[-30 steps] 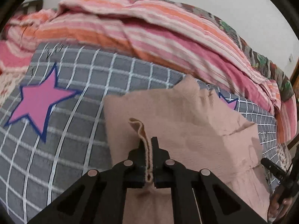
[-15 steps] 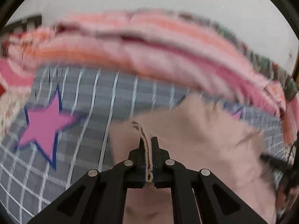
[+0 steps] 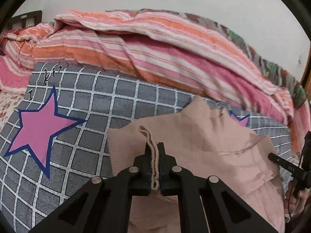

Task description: Fold small clothes

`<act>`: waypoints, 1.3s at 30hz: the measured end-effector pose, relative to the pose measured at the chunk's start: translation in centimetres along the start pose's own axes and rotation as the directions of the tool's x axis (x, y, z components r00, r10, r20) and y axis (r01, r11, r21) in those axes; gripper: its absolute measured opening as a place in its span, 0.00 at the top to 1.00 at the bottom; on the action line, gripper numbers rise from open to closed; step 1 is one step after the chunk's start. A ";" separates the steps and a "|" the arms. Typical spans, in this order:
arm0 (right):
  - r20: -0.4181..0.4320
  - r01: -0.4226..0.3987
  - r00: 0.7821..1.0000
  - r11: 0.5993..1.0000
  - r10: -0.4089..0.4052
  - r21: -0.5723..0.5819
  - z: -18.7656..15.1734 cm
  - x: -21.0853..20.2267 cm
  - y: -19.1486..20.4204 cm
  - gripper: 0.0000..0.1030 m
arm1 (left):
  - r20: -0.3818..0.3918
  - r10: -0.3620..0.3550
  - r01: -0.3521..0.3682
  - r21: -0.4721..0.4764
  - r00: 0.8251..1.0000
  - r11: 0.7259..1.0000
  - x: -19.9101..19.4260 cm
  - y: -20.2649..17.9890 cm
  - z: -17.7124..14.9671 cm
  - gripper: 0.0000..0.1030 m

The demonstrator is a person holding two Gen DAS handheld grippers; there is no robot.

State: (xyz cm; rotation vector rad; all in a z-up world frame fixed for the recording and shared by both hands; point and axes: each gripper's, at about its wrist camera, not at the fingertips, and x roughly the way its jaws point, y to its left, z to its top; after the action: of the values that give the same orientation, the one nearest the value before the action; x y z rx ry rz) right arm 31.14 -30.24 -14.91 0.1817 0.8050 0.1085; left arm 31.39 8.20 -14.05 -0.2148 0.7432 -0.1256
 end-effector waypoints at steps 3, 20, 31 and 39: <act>-0.074 0.024 0.997 0.999 -0.021 0.037 -0.5 1.8 -0.9 0.86 | -0.071 0.059 -0.057 0.029 0.996 0.998 1.6 0.1 -1.2 0.94; -0.041 0.156 0.987 0.986 -0.158 -0.051 -0.9 -1.6 0.3 0.61 | -0.103 0.112 -0.112 0.012 0.988 0.994 -1.7 1.7 -3.2 0.61; 0.052 0.139 0.989 0.990 -0.137 -0.029 -4.7 -10.9 1.9 0.51 | -0.034 0.096 -0.096 0.005 0.995 0.995 -9.3 0.7 -6.2 0.61; 0.073 0.133 0.989 0.990 -0.129 -0.054 -8.5 -16.4 3.0 0.51 | -0.069 0.009 -0.006 0.040 0.998 0.999 -14.2 -0.7 -9.3 0.60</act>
State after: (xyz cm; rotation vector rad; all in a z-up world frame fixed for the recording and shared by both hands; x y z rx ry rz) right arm 13.55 -28.97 -8.49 0.0764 0.7419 0.0021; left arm 14.64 8.86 -11.17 -0.1707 0.8093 -0.1412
